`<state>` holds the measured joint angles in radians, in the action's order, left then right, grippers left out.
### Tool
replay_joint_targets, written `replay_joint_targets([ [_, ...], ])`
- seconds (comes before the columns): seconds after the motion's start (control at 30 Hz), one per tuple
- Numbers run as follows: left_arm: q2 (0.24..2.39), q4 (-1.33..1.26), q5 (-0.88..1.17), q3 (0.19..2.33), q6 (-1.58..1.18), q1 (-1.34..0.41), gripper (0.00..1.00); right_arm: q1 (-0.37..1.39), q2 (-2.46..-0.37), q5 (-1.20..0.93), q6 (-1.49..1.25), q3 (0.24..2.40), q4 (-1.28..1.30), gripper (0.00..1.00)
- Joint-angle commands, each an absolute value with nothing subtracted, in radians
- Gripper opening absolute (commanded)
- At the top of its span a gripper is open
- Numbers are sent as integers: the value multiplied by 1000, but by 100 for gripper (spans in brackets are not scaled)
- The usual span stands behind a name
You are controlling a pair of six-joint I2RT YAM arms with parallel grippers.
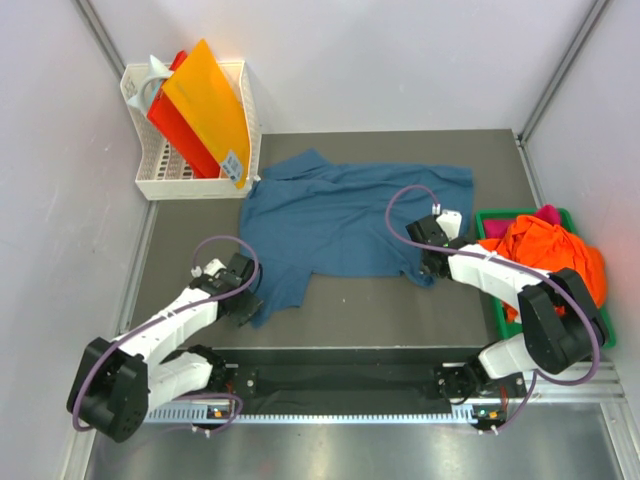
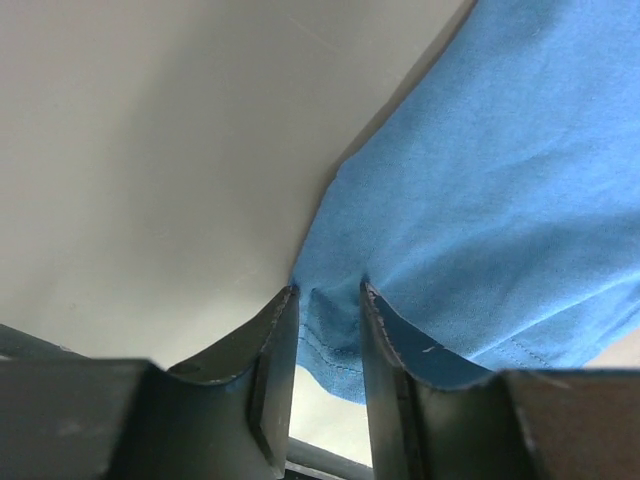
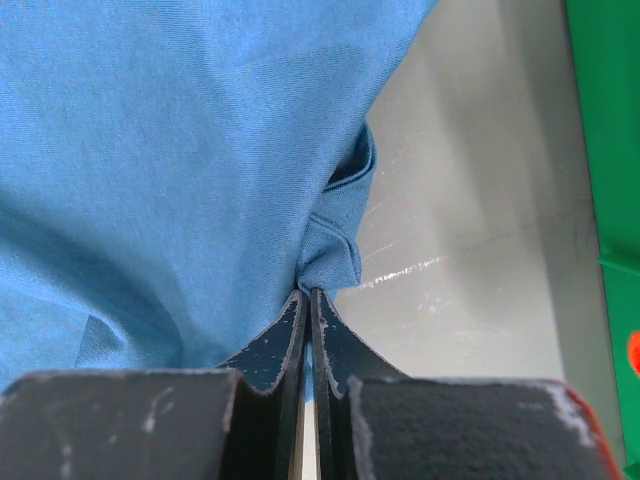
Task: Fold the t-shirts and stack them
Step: Grap the side of the flattened tshirt closest away from the robot with both arms
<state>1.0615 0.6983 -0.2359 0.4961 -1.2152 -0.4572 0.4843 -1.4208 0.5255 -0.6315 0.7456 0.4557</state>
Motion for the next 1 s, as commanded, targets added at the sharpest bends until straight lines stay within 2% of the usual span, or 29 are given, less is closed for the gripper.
replay_joint_targets([
  [0.0,1104,690,-198,472,-1255,-463,35,492,-1422,543,-643,749,423,0],
  [0.07,1118,704,-193,472,-1255,-463,39,494,-1419,543,-643,749,425,0],
  [0.1,1123,709,-192,476,-1250,-466,43,492,-1416,543,-646,746,425,0],
  [0.13,1127,718,-186,477,-1247,-465,53,494,-1413,542,-646,744,425,0],
  [0.27,1164,733,-175,483,-1230,-469,62,494,-1399,543,-652,736,425,0],
  [0.33,1190,736,-170,483,-1223,-472,61,492,-1394,545,-653,732,426,0],
  [0.43,1238,753,-167,506,-1215,-477,51,492,-1385,548,-660,726,425,0],
  [0.47,1246,755,-166,509,-1210,-477,42,492,-1382,549,-661,726,425,0],
  [0.53,1273,762,-161,521,-1207,-479,31,492,-1379,549,-664,724,428,0],
  [0.57,1281,768,-155,525,-1203,-479,21,492,-1376,551,-666,723,426,0],
  [0.7,1318,779,-153,535,-1192,-480,1,492,-1370,548,-678,716,426,0],
  [0.97,1313,784,-155,572,-1119,-489,0,492,-1358,546,-680,713,431,0],
])
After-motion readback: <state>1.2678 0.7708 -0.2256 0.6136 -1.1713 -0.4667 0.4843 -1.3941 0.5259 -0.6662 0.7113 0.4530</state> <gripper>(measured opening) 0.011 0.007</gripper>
